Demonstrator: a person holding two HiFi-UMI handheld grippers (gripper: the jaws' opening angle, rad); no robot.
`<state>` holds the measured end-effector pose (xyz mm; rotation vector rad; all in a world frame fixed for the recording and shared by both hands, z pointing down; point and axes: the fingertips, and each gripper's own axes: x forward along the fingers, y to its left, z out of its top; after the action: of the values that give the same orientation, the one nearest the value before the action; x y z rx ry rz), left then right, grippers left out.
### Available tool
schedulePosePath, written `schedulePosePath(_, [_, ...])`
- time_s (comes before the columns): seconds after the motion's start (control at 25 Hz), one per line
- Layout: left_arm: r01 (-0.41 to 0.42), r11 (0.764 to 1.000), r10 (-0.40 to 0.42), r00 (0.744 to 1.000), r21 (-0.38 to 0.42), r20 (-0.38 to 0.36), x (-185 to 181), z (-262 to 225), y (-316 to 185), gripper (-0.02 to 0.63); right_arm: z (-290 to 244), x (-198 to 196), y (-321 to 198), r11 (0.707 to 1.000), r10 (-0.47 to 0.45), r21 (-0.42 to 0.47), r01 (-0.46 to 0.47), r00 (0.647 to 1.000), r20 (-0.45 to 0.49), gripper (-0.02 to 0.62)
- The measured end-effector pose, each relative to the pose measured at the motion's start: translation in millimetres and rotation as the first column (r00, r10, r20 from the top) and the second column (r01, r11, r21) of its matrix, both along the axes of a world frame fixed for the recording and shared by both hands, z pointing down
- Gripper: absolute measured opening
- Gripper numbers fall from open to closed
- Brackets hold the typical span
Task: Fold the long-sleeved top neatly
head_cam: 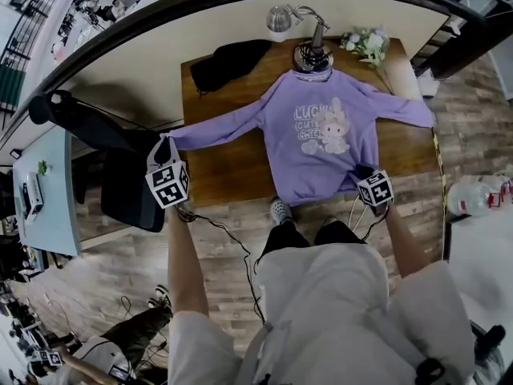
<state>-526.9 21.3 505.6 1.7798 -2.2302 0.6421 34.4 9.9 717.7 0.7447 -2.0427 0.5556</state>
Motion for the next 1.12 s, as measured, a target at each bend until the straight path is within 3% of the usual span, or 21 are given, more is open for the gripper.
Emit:
schedulePosePath(0.2, [-0.011, 1.0, 0.011, 1.0, 0.013, 0.017, -47.1, -11.6, -26.1, 0.031, -13.2, -9.6, -10.8, 1.0, 0.015, 0.013, -0.015, 1.0, -0.006, 0.17])
schedulePosePath(0.44, [-0.009, 0.996, 0.006, 0.999, -0.09, -0.034, -91.8, 32.3, -39.0, 0.031, -34.1, -48.8, -30.2, 0.999, 0.015, 0.044, -0.016, 1.0, 0.027, 0.172])
schedulePosePath(0.8, [0.033, 0.956, -0.073, 0.989, -0.291, -0.127, -123.7, 132.1, -19.5, 0.034, -49.3, -101.8, -49.9, 0.997, -0.042, 0.067, 0.039, 0.998, 0.043, 0.181])
schedulePosePath(1.0, [0.085, 0.938, -0.144, 0.977, -0.336, -0.154, -138.0, 159.1, 0.8, 0.044, -48.4, -117.5, -54.5, 0.997, -0.053, 0.067, 0.049, 0.997, 0.048, 0.184])
schedulePosePath(1.12, [0.094, 0.939, -0.154, 0.975, -0.33, -0.16, -138.7, 160.8, 9.2, 0.044, -50.3, -126.7, -55.8, 0.995, -0.062, 0.077, 0.057, 0.996, 0.058, 0.184])
